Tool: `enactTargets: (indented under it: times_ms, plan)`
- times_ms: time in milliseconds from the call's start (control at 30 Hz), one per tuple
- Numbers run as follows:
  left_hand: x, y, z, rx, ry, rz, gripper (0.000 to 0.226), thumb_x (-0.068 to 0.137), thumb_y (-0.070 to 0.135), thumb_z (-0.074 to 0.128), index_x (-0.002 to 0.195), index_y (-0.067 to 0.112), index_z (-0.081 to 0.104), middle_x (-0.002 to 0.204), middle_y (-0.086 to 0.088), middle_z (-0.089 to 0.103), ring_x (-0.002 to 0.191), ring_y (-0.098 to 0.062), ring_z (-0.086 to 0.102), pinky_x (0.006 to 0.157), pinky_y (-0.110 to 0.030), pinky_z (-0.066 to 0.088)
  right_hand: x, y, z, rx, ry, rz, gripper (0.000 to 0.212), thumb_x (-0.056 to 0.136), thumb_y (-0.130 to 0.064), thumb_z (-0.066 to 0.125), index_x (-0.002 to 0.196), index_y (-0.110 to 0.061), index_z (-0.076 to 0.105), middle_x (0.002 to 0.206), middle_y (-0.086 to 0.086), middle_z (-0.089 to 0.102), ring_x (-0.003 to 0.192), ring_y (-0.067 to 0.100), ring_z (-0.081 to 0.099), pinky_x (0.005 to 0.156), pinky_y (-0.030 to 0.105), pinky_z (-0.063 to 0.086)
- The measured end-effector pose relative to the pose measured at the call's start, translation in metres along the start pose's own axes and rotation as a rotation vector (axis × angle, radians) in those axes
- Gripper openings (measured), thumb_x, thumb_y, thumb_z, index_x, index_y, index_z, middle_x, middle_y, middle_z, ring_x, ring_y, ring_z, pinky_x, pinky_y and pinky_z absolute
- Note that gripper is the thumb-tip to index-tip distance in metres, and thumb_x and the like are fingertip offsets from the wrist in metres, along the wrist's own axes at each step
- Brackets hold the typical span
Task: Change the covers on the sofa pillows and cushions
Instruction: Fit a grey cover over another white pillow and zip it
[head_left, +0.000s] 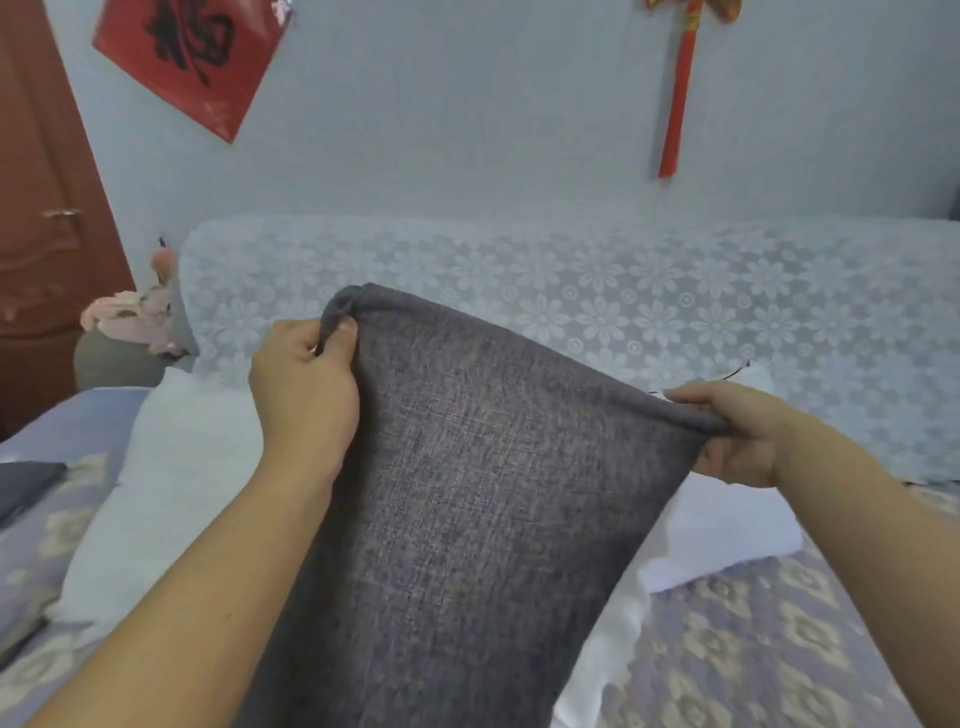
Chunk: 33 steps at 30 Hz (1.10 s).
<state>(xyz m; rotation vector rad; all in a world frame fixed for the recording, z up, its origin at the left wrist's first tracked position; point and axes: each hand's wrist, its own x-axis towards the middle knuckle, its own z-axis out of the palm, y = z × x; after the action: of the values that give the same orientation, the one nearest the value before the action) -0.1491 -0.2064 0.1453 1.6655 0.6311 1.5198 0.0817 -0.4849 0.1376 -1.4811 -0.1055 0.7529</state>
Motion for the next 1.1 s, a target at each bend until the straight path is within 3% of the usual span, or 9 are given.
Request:
enactTargets:
  times_ms: [167,300,400,500,600,700,867,967,1100]
  plan:
    - [0.011,-0.013,0.010,0.081,-0.039,-0.017,0.046,0.101,0.028,0.057,0.060,0.015,0.038,0.079,0.000,0.043,0.064,-0.010,0.039,0.058,-0.027,0.028,0.012,0.021,0.012,-0.381,0.072,-0.017,0.023,0.088,-0.012,0.058,0.066,-0.017,0.056,0.063,0.002,0.048,0.057,0.017,0.043,0.057,0.028,0.043]
    - [0.001,0.001,0.020,0.174,-0.127,0.062,0.019,0.103,0.025,0.054,0.090,0.018,0.066,0.108,0.005,0.049,0.089,-0.002,0.051,0.076,0.003,0.030,0.036,0.034,0.029,-0.655,0.364,-0.182,0.035,0.096,-0.041,0.053,0.094,-0.006,0.058,0.085,0.008,0.059,0.073,0.024,0.053,0.059,0.030,0.044]
    - [0.007,0.007,0.026,0.183,-0.325,0.015,0.044,0.104,0.024,0.050,0.147,0.031,0.048,0.141,0.008,0.039,0.126,-0.005,0.042,0.107,-0.016,0.027,0.045,0.046,0.036,-0.369,0.229,-0.068,0.040,0.093,-0.047,0.060,0.107,-0.010,0.065,0.105,0.009,0.069,0.093,0.027,0.064,0.065,0.032,0.054]
    - [0.004,-0.001,0.021,0.162,-0.406,-0.119,0.077,0.100,0.044,0.058,0.161,0.042,0.010,0.160,0.002,0.019,0.147,-0.013,0.025,0.117,-0.032,0.021,0.058,0.056,0.034,-0.139,0.109,-0.037,0.029,0.085,-0.038,0.070,0.097,-0.011,0.072,0.110,0.013,0.074,0.106,0.031,0.067,0.076,0.040,0.058]
    - [-0.019,-0.027,0.005,0.311,-0.225,0.014,0.084,0.091,0.053,0.066,0.157,0.029,0.020,0.156,-0.004,0.022,0.146,-0.020,0.024,0.121,-0.043,0.025,0.067,0.065,0.034,0.079,0.119,-0.065,0.030,0.092,-0.034,0.070,0.100,-0.005,0.073,0.105,0.011,0.075,0.100,0.028,0.069,0.080,0.041,0.059]
    - [-0.054,-0.059,0.000,0.396,-0.211,0.257,0.030,0.097,0.040,0.059,0.116,0.017,0.055,0.116,-0.002,0.049,0.110,-0.017,0.044,0.099,-0.040,0.044,0.078,0.074,0.039,0.014,0.257,-0.144,0.041,0.098,-0.038,0.060,0.104,0.002,0.067,0.109,0.022,0.069,0.104,0.032,0.065,0.091,0.044,0.056]
    - [-0.080,-0.073,0.005,0.640,-0.361,0.517,0.019,0.101,0.027,0.054,0.083,0.021,0.057,0.082,0.005,0.053,0.078,-0.018,0.043,0.073,-0.043,0.043,0.079,0.067,0.039,-0.887,0.550,-0.227,0.036,0.099,-0.035,0.052,0.100,0.000,0.060,0.115,0.025,0.061,0.095,0.037,0.055,0.081,0.044,0.048]
    - [-0.101,-0.057,0.010,0.661,-0.379,0.771,0.021,0.099,0.024,0.057,0.079,0.019,0.055,0.078,0.003,0.051,0.076,-0.020,0.046,0.075,-0.037,0.038,0.056,0.048,0.050,-1.150,0.715,-0.616,0.029,0.096,-0.025,0.047,0.114,-0.010,0.065,0.120,0.019,0.056,0.111,0.039,0.052,0.090,0.042,0.045]
    - [-0.126,-0.041,0.014,0.641,-0.403,0.819,0.021,0.097,0.024,0.056,0.077,0.021,0.050,0.074,0.004,0.049,0.071,-0.021,0.046,0.074,-0.039,0.041,-0.008,0.011,0.113,-0.761,0.060,-0.980,0.023,0.100,-0.038,0.055,0.114,-0.028,0.069,0.113,-0.017,0.067,0.106,0.001,0.060,0.088,0.020,0.042]
